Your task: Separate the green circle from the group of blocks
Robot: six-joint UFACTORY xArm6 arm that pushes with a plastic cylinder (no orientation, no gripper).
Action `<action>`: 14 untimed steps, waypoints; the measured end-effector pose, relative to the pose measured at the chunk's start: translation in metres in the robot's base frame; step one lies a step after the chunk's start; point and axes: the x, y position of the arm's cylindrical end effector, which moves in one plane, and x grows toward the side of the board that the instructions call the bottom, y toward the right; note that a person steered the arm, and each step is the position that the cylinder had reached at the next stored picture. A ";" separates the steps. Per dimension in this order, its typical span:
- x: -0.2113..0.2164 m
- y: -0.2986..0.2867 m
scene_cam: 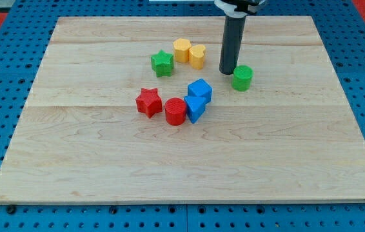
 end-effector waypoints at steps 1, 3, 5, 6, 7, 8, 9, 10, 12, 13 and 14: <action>0.017 0.000; 0.024 -0.004; 0.036 -0.010; 0.041 -0.010; 0.041 -0.010; 0.041 -0.010; 0.036 -0.010; 0.030 -0.010; 0.030 0.011; 0.030 0.031; 0.030 0.054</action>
